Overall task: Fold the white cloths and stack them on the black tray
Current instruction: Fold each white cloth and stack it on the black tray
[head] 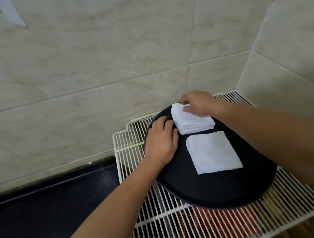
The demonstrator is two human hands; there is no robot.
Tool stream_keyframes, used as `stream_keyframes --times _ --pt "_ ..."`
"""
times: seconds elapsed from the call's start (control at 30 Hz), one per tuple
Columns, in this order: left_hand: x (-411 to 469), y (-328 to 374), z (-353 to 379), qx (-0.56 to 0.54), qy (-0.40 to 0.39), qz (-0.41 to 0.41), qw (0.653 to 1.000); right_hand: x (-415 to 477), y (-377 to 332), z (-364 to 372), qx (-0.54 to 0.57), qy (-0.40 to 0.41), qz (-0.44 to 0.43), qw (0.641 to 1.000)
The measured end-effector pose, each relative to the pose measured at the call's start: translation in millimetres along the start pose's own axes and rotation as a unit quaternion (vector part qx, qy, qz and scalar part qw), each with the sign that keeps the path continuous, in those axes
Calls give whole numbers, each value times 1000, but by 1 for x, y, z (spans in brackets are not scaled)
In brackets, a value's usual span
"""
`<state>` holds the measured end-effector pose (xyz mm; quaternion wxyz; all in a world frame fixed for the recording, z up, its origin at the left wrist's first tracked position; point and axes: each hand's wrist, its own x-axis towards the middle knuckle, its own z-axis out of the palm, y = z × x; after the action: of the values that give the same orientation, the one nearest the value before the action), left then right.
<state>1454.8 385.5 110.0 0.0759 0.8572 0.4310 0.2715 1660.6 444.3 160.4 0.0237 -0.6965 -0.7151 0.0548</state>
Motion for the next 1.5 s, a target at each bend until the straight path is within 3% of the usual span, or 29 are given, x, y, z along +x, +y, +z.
stream_keyframes --times 0.1,0.2,0.27,0.33,0.47,0.73,0.8,0.93,1.07,1.23,1.5 --pt "10 0 1 -14 0 19 1000 -6 0 9 4 63 0 998" --pt "22 1 4 -14 -27 33 999 -21 2 19 -19 214 -21 976" --pt "31 3 4 6 -58 49 997 -33 6 30 -25 271 -54 961" --pt "39 2 4 39 -103 50 993 -41 11 41 -18 245 -69 967" --pt "48 -6 9 66 -176 21 982 -45 18 53 9 115 -5 993" --pt "50 -5 11 69 -188 22 979 -52 18 42 12 12 36 999" --pt "45 -2 4 50 -169 17 984 -58 16 34 21 24 52 998" --pt "28 -1 -22 65 -100 11 993 -71 9 16 28 126 47 991" --pt "-6 -7 -60 86 -51 -41 994 -86 -29 -7 46 159 7 986" --pt "-79 -16 -105 123 -7 -122 985 -112 -105 -20 82 197 -102 972" --pt "-285 -45 -196 204 -24 -288 935 -182 -284 27 107 126 -295 941"
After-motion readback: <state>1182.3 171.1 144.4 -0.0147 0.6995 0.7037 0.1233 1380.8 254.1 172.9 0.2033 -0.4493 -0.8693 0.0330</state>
